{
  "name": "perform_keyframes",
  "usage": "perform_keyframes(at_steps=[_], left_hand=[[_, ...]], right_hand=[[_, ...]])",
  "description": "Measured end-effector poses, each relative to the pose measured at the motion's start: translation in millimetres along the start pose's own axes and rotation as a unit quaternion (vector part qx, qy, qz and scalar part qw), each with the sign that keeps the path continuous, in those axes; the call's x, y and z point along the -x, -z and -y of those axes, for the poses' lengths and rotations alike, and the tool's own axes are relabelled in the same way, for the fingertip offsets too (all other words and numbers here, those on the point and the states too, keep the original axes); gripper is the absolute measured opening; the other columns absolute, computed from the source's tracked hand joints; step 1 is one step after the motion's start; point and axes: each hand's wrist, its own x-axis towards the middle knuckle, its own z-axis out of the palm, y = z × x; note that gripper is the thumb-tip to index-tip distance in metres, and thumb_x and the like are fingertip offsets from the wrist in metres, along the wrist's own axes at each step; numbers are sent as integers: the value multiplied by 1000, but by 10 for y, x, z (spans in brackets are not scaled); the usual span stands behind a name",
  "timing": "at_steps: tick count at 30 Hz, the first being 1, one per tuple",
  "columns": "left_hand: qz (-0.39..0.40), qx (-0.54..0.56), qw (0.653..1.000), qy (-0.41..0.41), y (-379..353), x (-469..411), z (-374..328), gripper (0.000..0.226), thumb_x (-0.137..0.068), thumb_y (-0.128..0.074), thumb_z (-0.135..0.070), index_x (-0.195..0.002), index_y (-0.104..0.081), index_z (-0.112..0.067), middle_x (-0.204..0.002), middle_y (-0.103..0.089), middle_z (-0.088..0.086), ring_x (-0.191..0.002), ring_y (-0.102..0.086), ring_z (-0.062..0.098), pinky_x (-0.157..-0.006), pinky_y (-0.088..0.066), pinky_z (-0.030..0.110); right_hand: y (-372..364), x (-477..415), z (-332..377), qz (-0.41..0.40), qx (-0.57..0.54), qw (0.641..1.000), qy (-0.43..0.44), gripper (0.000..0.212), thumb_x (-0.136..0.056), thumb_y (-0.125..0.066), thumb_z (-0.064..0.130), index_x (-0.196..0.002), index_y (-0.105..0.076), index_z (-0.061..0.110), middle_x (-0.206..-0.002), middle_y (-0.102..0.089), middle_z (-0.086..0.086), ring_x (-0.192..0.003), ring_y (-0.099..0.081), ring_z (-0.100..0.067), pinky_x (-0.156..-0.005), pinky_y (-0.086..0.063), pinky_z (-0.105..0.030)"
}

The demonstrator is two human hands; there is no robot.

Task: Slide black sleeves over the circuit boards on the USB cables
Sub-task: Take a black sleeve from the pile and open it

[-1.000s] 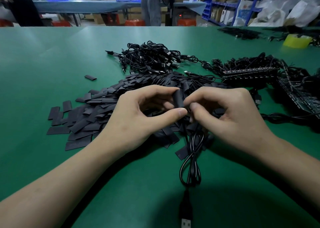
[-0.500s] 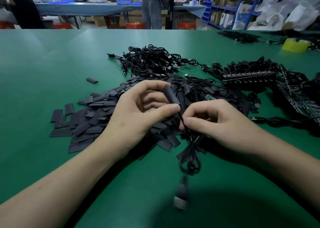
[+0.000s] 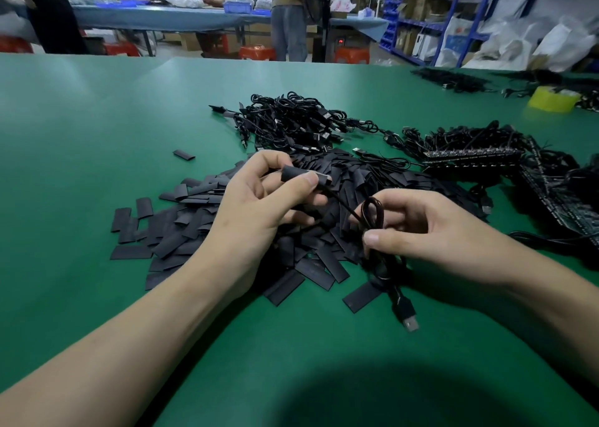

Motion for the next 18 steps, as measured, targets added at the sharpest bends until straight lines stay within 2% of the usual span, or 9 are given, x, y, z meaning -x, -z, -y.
perform_keyframes(at_steps=[3, 5, 6, 9, 10, 12, 14, 16, 18], left_hand=[[-6, 5, 1000, -8, 17, -9, 19, 26, -85, -71, -14, -99, -49, -16, -97, -78, 7, -74, -72, 15, -60, -57, 23], [-22, -23, 999, -20, 26, -15, 19, 21, -93, -68, -7, -106, -52, -13, -100, -77, 7, -78, -74, 16, -63, -58, 24], [-33, -41, 998, -25, 33, -15, 20, 23, -95, -68, -7, -111, -53, -11, -101, -77, 4, -81, -74, 15, -65, -59, 25], [-52, -103, 993, -34, 37, -13, 49, 30, -96, -71, -12, -120, -53, -12, -97, -76, 2, -79, -69, 18, -65, -57, 25], [-48, -134, 989, -43, 34, -9, 70, 27, -95, -72, -14, -118, -56, -15, -93, -75, 5, -76, -67, 21, -62, -55, 27], [-22, -233, 969, -81, 39, 1, 105, 13, -95, -73, -22, -105, -66, -20, -83, -72, 7, -71, -64, 27, -61, -53, 36], [26, -333, 933, -131, 50, 24, 134, 6, -96, -71, -29, -93, -72, -24, -74, -71, -2, -67, -65, 17, -64, -53, 31], [74, -398, 901, -158, 48, 49, 152, 9, -99, -68, -28, -93, -75, -26, -71, -70, -11, -67, -67, 6, -66, -54, 25], [105, -418, 888, -160, 41, 58, 163, 12, -101, -64, -23, -100, -76, -24, -74, -71, -13, -68, -67, 3, -70, -55, 24]], right_hand=[[17, 26, 27, -27, 21, 999, 3, 22, -83, -73, 36, -98, -77, 20, -97, -77, -12, -88, -71, -19, -82, -54, -30], [47, 40, 113, -62, 16, 998, 15, 22, -81, -74, 36, -96, -79, 22, -98, -78, -9, -86, -72, -11, -79, -55, -21], [81, 24, 167, -86, 30, 996, 23, 23, -80, -75, 39, -97, -79, 23, -98, -78, -9, -84, -71, -11, -79, -55, -24], [288, -133, 344, -147, 74, 986, 26, 38, -83, -74, 48, -101, -76, 15, -96, -77, -15, -86, -75, -31, -85, -58, -53], [381, -238, 404, -166, 76, 983, 20, 41, -85, -72, 46, -103, -73, 10, -96, -76, -16, -83, -77, -32, -82, -60, -53], [543, -538, 529, -198, 117, 973, 15, 34, -92, -69, 41, -105, -68, 9, -97, -74, -12, -76, -78, -27, -70, -60, -39], [652, -937, 633, -221, 173, 960, 14, 28, -98, -66, 34, -109, -65, 8, -102, -69, -11, -69, -77, -24, -58, -60, -30], [702, -1414, 697, -231, 227, 946, 16, 33, -100, -65, 29, -115, -63, 0, -106, -67, -15, -61, -76, -23, -51, -61, -31], [671, -1901, 743, -227, 312, 922, 20, 36, -100, -65, 30, -115, -65, -3, -102, -70, -17, -57, -74, -22, -51, -60, -35]])
